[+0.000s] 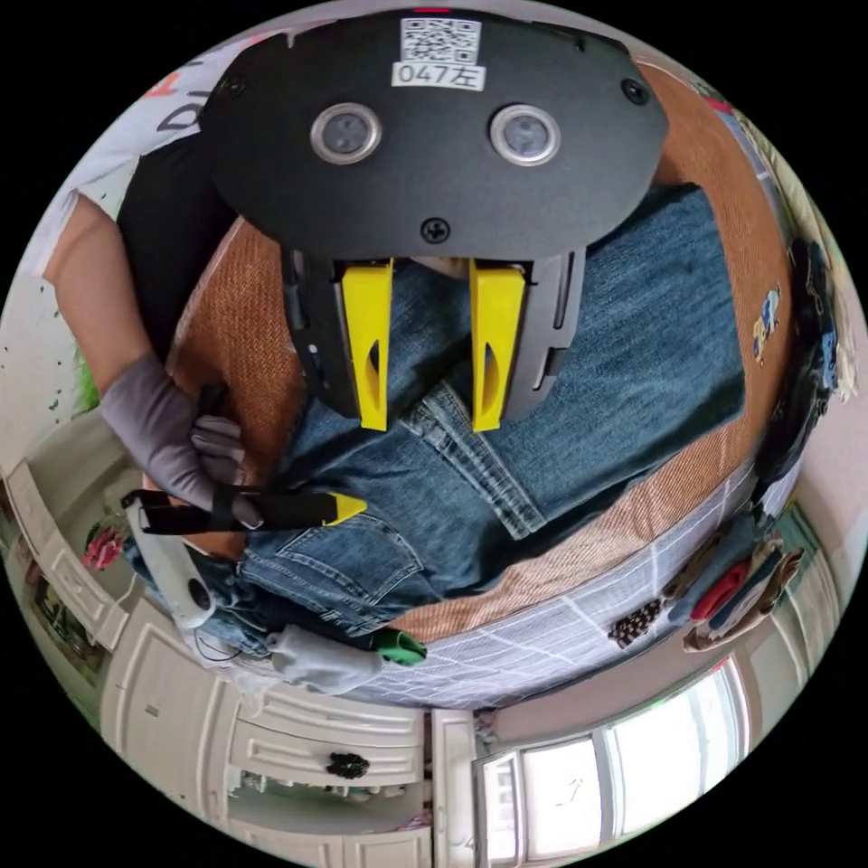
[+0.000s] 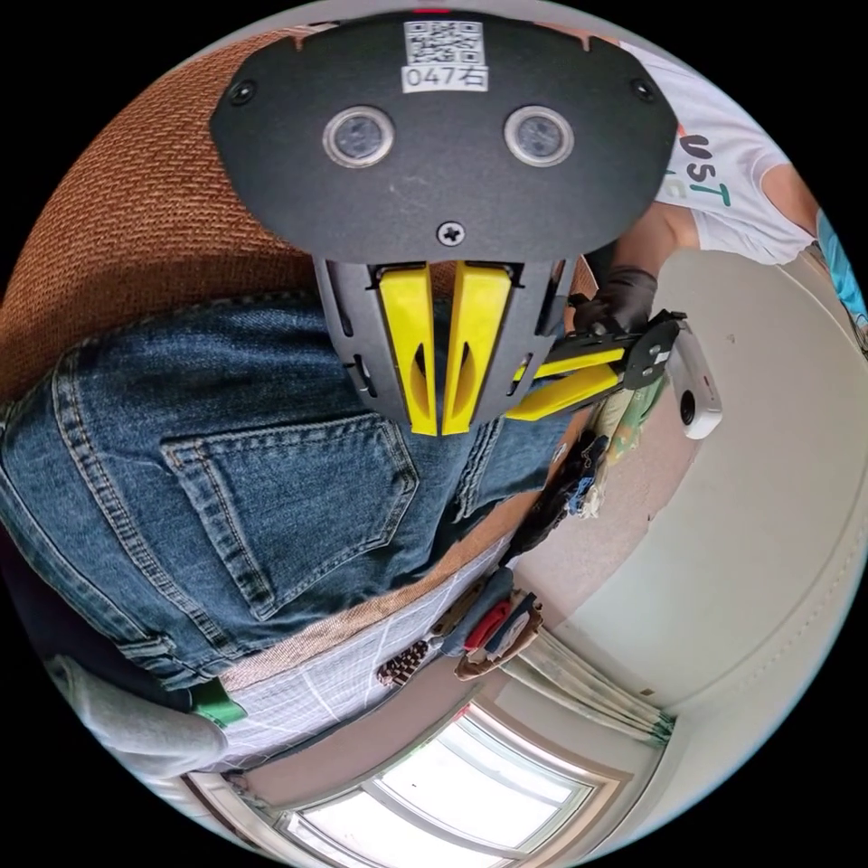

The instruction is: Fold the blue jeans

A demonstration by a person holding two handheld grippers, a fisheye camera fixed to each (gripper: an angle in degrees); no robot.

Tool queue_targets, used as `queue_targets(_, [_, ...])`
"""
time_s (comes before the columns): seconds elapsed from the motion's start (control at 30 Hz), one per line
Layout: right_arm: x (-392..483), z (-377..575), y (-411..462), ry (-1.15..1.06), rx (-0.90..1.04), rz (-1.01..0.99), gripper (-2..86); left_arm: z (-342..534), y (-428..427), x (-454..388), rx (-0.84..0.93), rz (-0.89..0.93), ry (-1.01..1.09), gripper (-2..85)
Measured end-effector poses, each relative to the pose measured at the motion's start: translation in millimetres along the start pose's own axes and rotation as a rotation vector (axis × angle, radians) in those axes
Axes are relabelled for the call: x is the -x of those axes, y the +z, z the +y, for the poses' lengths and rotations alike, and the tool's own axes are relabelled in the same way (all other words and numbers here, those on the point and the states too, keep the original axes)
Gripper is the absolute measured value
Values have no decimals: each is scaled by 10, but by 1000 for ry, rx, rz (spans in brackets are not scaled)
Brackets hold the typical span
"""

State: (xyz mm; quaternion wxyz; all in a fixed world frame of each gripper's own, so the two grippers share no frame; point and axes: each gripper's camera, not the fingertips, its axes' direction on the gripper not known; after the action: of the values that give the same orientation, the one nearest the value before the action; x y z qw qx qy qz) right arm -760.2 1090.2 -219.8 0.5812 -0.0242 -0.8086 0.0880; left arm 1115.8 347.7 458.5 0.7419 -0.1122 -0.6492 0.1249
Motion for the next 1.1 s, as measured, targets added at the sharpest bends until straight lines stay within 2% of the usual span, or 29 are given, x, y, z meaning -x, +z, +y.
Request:
queue_targets(0.17, [342, 152, 269, -12, 5, 0, -9, 345, 0, 340, -17, -1, -55, 108])
queue_targets(0.4, [682, 332, 454, 3, -10, -18, -10, 1142, -208, 1582, -116, 265, -240, 19])
queue_targets(0.53, [884, 426, 516, 12, -25, -33, -10, 1678, -565, 2239, -214, 244, -313, 2])
queue_targets(0.73, [1181, 508, 561, 20, -41, -55, -11, 3038, -1895, 4001, -417, -19, -474, -6])
queue_targets(0.83, [1381, 524, 604, 7, -32, -55, -11, 3996, -2645, 4973, -452, -252, -601, -6])
queue_targets(0.93, [1591, 536, 651, -11, -16, -49, -11, 4951, -2978, 5828, -338, -437, -743, -4])
queue_targets(1.0, [1705, 544, 672, -20, -6, -41, -10, 5659, -2859, 6449, -151, -540, -827, 3])
queue_targets(1.07, [1832, 563, 669, -29, -7, -38, -10, 6215, -2777, 6830, -61, -569, -909, 11])
queue_targets(1.1, [1857, 570, 660, -28, -10, -38, -9, 6574, -2811, 6995, -72, -557, -971, 16])
